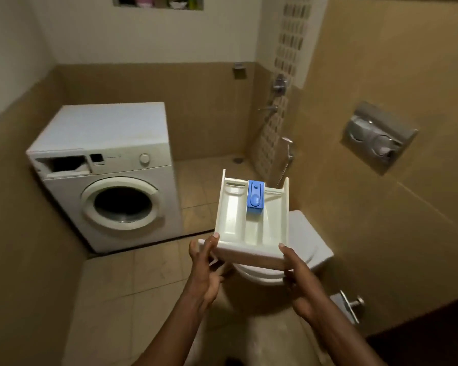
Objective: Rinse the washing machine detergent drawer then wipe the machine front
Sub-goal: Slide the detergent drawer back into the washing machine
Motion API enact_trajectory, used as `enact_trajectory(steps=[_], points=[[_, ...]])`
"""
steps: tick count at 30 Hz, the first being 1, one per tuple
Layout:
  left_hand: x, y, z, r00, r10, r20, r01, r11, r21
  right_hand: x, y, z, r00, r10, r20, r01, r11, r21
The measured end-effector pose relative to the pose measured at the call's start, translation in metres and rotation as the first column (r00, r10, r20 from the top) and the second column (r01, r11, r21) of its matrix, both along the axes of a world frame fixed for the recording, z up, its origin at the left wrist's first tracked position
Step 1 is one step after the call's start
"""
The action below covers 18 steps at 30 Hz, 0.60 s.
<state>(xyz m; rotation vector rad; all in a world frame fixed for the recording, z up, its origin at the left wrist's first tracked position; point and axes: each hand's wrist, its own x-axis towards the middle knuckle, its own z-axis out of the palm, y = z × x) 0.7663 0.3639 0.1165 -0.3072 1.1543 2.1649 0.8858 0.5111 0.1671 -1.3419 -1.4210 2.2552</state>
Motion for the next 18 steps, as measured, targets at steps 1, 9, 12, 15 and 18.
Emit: enact_trajectory(steps=[1,9,12,15,18], points=[[-0.008,-0.009,0.0,0.999,0.04,0.002,-0.04,0.999,-0.001,-0.015,-0.003,-0.004,0.999,0.042,0.006,-0.043,0.998,0.055],[-0.086,-0.069,0.001,0.951,0.308,-0.005,-0.307,0.944,-0.122,-0.14,-0.024,-0.043,0.893,0.441,-0.09,-0.42,0.889,0.184],[-0.113,-0.079,0.01,0.929,0.368,-0.037,-0.368,0.913,-0.177,-0.18,-0.034,-0.04,0.828,0.553,-0.099,-0.529,0.827,0.191],[-0.135,-0.086,0.017,0.892,0.45,-0.039,-0.45,0.875,-0.181,-0.221,-0.039,-0.041,0.764,0.636,-0.11,-0.606,0.765,0.218],[-0.149,-0.095,0.017,0.853,0.522,-0.028,-0.518,0.837,-0.179,-0.25,-0.051,-0.044,0.725,0.684,-0.083,-0.653,0.721,0.234]])
